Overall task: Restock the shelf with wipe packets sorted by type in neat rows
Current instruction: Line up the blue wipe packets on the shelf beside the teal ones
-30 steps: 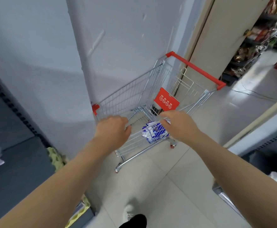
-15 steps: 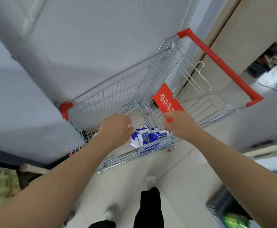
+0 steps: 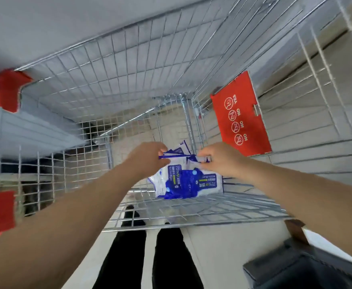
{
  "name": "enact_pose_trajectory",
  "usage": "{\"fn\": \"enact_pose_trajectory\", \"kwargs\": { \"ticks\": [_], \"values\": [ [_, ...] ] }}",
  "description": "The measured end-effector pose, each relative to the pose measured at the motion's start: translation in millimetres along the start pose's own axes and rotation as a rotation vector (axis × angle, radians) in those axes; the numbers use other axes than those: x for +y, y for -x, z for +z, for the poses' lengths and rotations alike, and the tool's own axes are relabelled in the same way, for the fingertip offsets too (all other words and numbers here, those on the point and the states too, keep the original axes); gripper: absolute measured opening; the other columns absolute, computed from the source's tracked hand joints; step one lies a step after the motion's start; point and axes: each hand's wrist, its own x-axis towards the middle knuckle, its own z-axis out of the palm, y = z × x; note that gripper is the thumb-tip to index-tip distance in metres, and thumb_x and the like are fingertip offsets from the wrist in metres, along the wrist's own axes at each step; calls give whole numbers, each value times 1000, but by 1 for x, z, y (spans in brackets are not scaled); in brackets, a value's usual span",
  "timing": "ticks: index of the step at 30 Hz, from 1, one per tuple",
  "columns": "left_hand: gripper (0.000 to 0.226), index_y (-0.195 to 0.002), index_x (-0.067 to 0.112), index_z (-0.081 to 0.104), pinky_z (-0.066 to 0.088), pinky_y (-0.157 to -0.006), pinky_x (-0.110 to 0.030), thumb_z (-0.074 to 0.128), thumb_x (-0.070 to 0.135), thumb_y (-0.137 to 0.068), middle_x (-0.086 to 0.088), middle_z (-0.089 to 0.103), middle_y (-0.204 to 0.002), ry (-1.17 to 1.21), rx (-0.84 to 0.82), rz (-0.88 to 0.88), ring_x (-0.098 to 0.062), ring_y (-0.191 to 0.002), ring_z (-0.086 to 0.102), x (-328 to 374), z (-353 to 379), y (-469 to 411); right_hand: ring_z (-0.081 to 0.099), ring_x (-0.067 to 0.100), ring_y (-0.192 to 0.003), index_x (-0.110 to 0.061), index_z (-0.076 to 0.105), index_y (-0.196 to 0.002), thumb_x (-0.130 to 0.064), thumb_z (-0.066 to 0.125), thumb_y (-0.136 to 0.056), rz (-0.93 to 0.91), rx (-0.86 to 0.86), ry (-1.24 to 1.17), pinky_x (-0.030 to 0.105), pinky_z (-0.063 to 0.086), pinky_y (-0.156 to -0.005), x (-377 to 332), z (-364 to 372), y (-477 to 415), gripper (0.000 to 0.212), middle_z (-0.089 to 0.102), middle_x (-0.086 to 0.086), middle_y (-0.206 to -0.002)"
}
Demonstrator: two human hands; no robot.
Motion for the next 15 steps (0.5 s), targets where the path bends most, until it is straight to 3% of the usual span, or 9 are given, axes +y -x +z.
{"fn": "enact_pose_trajectory", "kwargs": {
  "ticks": [5,8,10,13,15],
  "values": [
    [54,-134,19,53,39,-102,-31,71,29,-84,-4,54,-135,-13,-101,-7,-23,-123,50,-13,46,-47,60,24,-105,-11,65,-119,-32,72,-82,-45,-152,50,33,46,-88,27,39,-39,43,67,8,-115],
    [60,-135,23,52,40,-99,-34,74,36,-80,-5,53,-131,-143,-88,20,-26,-121,49,-16,64,-64,61,23,-99,-13,66,-115,-32,76,-77,-71,-182,60,32,47,-83,35,60,-55,44,68,6,-109],
    [56,-125,22,57,43,-90,-34,79,34,-75,-6,54,-120,-133,-81,15,-26,-110,53,-19,67,-69,59,22,-95,-14,65,-114,-31,77,-75,-54,-182,42,29,45,-77,39,68,-61,44,66,5,-107],
    [32,-92,20,59,40,-75,-29,82,27,-72,-2,50,-100,7,-67,-16,-22,-88,52,-28,59,-71,53,16,-86,-14,66,-112,-28,78,-75,-44,-181,-13,26,36,-69,43,68,-67,41,63,0,-98],
    [26,-81,16,57,37,-70,-28,81,23,-73,-2,54,-91,33,-93,-2,-24,-87,55,-37,51,-71,49,14,-81,-12,68,-106,-26,77,-77,-29,-154,-44,26,33,-64,49,61,-70,34,59,-4,-86]
  ]
}}
